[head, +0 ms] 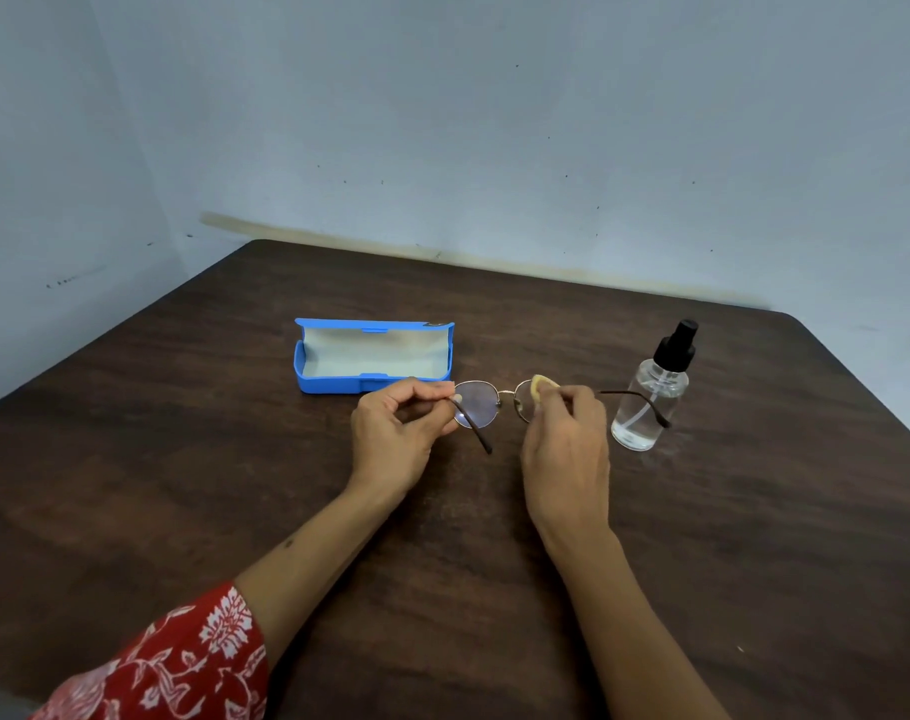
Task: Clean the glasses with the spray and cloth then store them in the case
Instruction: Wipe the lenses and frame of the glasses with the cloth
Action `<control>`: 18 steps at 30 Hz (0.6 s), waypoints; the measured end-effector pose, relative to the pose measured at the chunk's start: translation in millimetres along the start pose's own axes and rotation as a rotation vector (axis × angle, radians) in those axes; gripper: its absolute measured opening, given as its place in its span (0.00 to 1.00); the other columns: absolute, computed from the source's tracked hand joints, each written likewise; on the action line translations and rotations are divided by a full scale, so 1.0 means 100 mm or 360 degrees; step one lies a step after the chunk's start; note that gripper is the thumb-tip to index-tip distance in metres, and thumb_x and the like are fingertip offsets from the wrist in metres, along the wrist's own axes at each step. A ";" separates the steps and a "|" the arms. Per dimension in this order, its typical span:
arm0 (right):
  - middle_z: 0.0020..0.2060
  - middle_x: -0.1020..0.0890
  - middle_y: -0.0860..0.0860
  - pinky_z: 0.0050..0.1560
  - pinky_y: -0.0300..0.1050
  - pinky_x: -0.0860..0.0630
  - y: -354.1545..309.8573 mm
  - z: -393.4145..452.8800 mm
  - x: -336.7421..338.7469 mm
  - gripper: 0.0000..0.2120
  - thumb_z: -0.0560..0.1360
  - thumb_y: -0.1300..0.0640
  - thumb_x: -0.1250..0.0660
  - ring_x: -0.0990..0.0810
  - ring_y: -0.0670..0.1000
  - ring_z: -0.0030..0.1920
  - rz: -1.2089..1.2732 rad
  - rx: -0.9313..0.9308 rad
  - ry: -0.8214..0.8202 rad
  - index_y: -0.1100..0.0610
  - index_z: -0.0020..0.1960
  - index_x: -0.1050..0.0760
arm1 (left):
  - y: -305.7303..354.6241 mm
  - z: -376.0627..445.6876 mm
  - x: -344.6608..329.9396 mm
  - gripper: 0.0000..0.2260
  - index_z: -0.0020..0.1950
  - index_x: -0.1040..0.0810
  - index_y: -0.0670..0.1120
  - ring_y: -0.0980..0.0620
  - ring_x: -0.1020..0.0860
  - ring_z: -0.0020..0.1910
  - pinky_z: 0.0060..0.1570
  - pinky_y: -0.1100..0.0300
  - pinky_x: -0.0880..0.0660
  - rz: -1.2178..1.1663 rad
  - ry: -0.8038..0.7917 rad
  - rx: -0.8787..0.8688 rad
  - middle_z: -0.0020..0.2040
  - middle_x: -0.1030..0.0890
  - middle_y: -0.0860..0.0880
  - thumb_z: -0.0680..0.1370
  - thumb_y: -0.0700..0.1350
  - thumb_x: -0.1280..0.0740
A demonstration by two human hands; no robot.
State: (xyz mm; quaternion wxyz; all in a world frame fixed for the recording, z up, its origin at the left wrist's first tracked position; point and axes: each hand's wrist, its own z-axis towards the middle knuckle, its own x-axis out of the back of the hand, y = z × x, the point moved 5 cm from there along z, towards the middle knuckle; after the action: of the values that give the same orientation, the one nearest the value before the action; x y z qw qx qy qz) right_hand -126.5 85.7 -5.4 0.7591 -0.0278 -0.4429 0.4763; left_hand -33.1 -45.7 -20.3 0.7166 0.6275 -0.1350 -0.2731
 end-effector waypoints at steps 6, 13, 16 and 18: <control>0.49 0.21 0.57 0.33 0.48 0.25 -0.03 -0.02 -0.01 0.16 0.70 0.72 0.33 0.23 0.59 0.48 0.0037 0.0144 0.0040 0.63 0.56 0.22 | -0.01 0.01 0.02 0.08 0.40 0.18 0.45 0.49 0.16 0.44 0.42 0.55 0.18 -0.0040 0.0020 0.0011 0.42 0.16 0.46 0.70 0.32 0.28; 0.52 0.18 0.55 0.42 0.49 0.23 -0.03 -0.01 -0.06 0.17 0.70 0.73 0.35 0.23 0.59 0.49 0.0062 0.0198 -0.0013 0.63 0.57 0.21 | 0.03 -0.01 0.02 0.09 0.39 0.18 0.47 0.52 0.16 0.42 0.40 0.59 0.19 0.0067 0.0018 -0.0024 0.40 0.16 0.51 0.70 0.33 0.28; 0.50 0.18 0.56 0.39 0.48 0.24 -0.02 -0.01 -0.03 0.16 0.69 0.73 0.34 0.23 0.59 0.47 0.0059 0.0158 0.0016 0.63 0.55 0.20 | 0.05 -0.01 0.03 0.09 0.39 0.18 0.46 0.55 0.17 0.41 0.38 0.62 0.19 0.0043 0.0037 -0.0029 0.39 0.16 0.51 0.71 0.32 0.28; 0.47 0.18 0.57 0.34 0.46 0.26 0.00 -0.01 0.02 0.16 0.67 0.74 0.32 0.23 0.60 0.44 -0.0012 0.0092 0.0074 0.63 0.53 0.20 | 0.05 -0.02 0.03 0.08 0.40 0.18 0.45 0.56 0.17 0.41 0.38 0.63 0.20 0.0028 0.0035 -0.0027 0.40 0.16 0.51 0.71 0.32 0.29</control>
State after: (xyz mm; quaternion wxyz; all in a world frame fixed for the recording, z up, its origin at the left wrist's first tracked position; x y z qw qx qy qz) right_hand -125.1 87.6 -4.4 0.7715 -0.0151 -0.4113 0.4853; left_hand -28.9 -45.6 -16.0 0.7257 0.6230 -0.1304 -0.2610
